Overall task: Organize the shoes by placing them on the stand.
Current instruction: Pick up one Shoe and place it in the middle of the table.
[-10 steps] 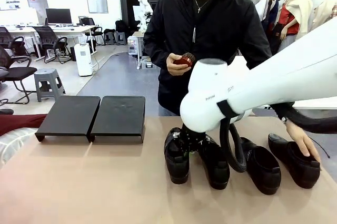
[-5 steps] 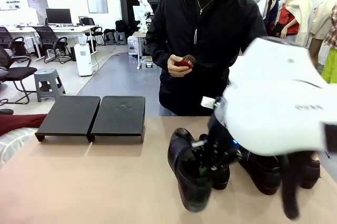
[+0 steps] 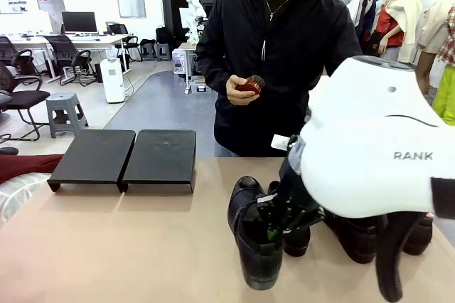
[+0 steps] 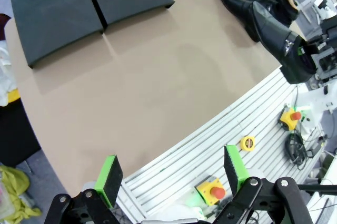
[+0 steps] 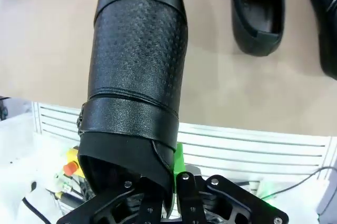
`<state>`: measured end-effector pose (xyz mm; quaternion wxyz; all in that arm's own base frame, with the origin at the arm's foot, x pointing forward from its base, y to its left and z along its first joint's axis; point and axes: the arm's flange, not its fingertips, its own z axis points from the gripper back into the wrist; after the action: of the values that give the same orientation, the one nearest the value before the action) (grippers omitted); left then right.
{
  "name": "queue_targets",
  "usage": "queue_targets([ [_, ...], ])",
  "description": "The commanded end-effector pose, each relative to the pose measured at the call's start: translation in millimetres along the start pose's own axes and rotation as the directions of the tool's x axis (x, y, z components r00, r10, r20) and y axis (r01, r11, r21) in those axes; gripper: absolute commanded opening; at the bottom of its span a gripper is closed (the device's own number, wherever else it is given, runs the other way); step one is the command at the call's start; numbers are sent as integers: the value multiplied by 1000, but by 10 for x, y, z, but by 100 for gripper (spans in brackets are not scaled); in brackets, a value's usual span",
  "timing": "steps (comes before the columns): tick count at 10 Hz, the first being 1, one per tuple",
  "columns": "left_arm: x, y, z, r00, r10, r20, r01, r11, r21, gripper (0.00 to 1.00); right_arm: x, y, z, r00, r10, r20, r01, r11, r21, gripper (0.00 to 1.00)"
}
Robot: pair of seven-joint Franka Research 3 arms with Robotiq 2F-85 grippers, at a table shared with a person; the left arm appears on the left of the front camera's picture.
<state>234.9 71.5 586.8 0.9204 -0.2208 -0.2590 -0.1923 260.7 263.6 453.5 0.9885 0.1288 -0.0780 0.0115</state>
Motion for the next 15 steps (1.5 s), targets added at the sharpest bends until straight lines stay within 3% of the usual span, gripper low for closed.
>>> queue_targets([
  [1,5,10,8,1000,-10,-1,10,1000,-15,100,55,706,-162,999,-12,37,11,999,39,0],
  [3,5,10,8,1000,-10,-1,10,1000,-15,100,149,1463,-557,994,-84,73,80,996,48,0],
  [6,5,10,8,1000,-10,-1,10,1000,-15,100,378,2036,-1273,991,-127,46,129,991,-26,0],
  [8,5,10,8,1000,-10,-1,10,1000,-15,100,429,2098,-1630,994,-110,18,111,992,-57,0],
  [11,5,10,8,1000,-10,-1,10,1000,-15,100,451,1992,-1796,995,-95,-15,94,994,-60,0],
  [12,5,10,8,1000,-10,-1,10,1000,-15,100,439,1970,-1789,996,-92,-8,91,994,-56,12],
  [13,5,10,8,1000,-10,-1,10,1000,-15,100,433,1956,-1776,996,-90,-10,89,995,-55,71],
  [14,5,10,8,1000,-10,-1,10,1000,-15,100,418,1949,-1748,996,-92,-3,92,994,-58,100],
  [15,5,10,8,1000,-10,-1,10,1000,-15,100,417,1949,-1734,996,-87,0,86,995,-59,100],
])
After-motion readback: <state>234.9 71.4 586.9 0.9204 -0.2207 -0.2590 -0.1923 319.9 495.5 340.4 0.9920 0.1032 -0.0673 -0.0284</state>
